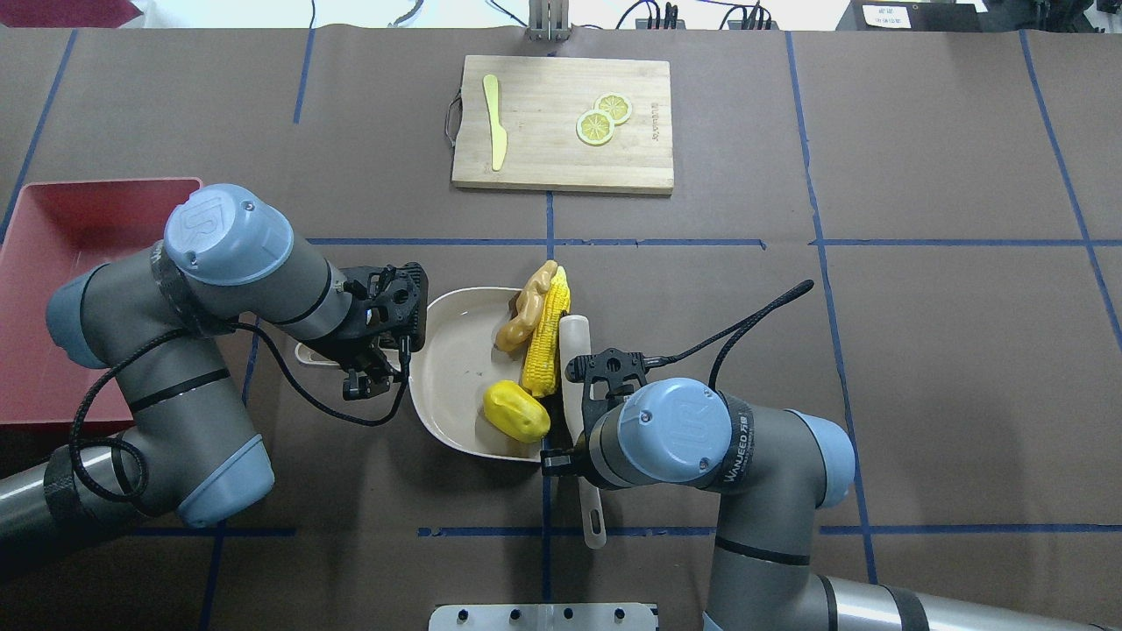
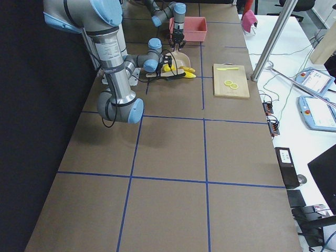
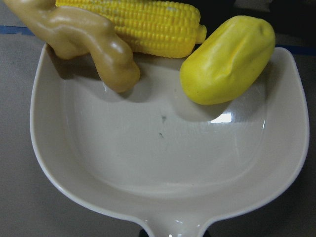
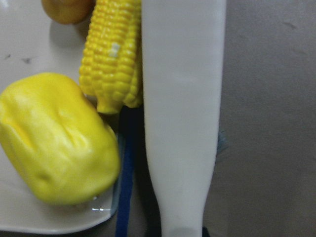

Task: Sweep and dump trash into bin
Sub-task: 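Sweep the ginger, potato and corn into the dustpan with the brush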

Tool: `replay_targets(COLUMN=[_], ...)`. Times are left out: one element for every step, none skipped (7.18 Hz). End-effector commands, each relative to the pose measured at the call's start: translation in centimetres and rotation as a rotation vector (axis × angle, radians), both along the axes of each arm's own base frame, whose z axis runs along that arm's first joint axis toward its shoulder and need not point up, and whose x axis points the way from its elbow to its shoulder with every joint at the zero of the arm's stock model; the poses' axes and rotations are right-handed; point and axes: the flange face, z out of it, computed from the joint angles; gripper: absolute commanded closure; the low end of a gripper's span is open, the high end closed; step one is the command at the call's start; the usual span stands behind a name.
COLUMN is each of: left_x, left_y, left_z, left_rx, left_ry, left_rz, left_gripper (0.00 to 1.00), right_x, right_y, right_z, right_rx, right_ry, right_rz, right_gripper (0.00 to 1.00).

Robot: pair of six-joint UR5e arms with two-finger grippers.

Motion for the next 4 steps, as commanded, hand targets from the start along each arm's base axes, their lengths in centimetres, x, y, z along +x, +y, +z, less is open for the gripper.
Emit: replay_targets(left_x=[0.0,0.0,0.0,0.0], left_y=[0.0,0.0,0.0,0.0], left_z=[-0.1,-0.1,-0.1,-0.1], left_rx=[0.001,0.001,0.001,0.000], left_ry=[0.001,0.001,0.001,0.001], left_rz=[0.000,0.000,0.000,0.001], left_gripper=[1.00,1.00,1.00,1.00], right_x=[-1.0,-1.6,-2.3,-2.5], right_y=[0.6,0.6,0.8,1.0], right_z=[-1.1,-1.3,-1.4,-1.7], right_rx=[0.024,0.039,0.056,0.061], right_ry=[-0.008,-0.006,0.000,-0.006], right_rz=[-0.011,-0.012,-0.012,-0.015], right_gripper=[1.00,1.00,1.00,1.00])
